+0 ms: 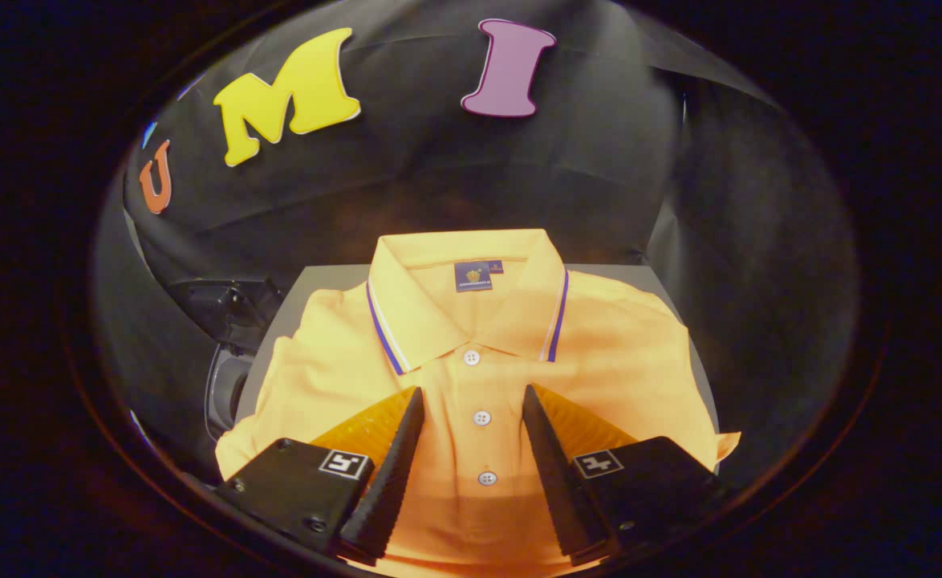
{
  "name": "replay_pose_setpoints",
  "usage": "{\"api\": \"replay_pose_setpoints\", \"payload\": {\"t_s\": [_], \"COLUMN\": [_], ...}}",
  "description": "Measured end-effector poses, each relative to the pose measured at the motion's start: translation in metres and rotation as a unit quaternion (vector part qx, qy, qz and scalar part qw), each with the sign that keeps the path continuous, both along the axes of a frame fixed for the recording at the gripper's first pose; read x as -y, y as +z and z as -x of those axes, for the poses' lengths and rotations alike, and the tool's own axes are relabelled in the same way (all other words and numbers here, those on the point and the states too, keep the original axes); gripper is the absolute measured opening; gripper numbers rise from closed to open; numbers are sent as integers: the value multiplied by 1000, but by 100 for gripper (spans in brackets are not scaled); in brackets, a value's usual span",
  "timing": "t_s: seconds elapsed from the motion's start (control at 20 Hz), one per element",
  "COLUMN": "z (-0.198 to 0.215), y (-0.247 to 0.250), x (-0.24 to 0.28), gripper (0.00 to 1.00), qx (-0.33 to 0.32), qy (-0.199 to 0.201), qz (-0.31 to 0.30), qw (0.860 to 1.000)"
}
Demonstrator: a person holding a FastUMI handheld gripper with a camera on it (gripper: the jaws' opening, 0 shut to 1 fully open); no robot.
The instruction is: Put the clothes into the washing machine and then close the washing machine lid.
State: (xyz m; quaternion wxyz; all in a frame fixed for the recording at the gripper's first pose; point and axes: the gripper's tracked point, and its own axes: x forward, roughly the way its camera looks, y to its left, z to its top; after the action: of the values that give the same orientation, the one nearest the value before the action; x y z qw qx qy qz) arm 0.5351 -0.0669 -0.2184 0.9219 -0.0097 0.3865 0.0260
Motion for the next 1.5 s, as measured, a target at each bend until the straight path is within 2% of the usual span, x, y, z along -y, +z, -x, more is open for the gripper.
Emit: {"api": "replay_pose_setpoints", "payload": {"t_s": [0.1, 0.15, 0.2, 0.25, 0.4, 0.5, 0.8, 1.15, 1.5], "z": [2, 2, 3, 6, 4, 7, 26, 67, 100], "y": [-3, 0, -3, -1, 0, 0, 10, 71, 128], "x": [1, 3, 4, 5, 3, 5, -1, -21, -59], "gripper": [60, 57, 41, 38, 15, 9, 7, 6, 6], "qx": [-5, -4, -3, -4, -2, -4, 9, 56, 107], "qy": [1, 0, 3, 8, 12, 11, 5, 5, 19], "qz": [-1, -3, -6, -5, -17, -23, -31, -86, -98], "qw": [1000, 1000, 1000, 1000, 1000, 1000, 999, 995, 989]}}
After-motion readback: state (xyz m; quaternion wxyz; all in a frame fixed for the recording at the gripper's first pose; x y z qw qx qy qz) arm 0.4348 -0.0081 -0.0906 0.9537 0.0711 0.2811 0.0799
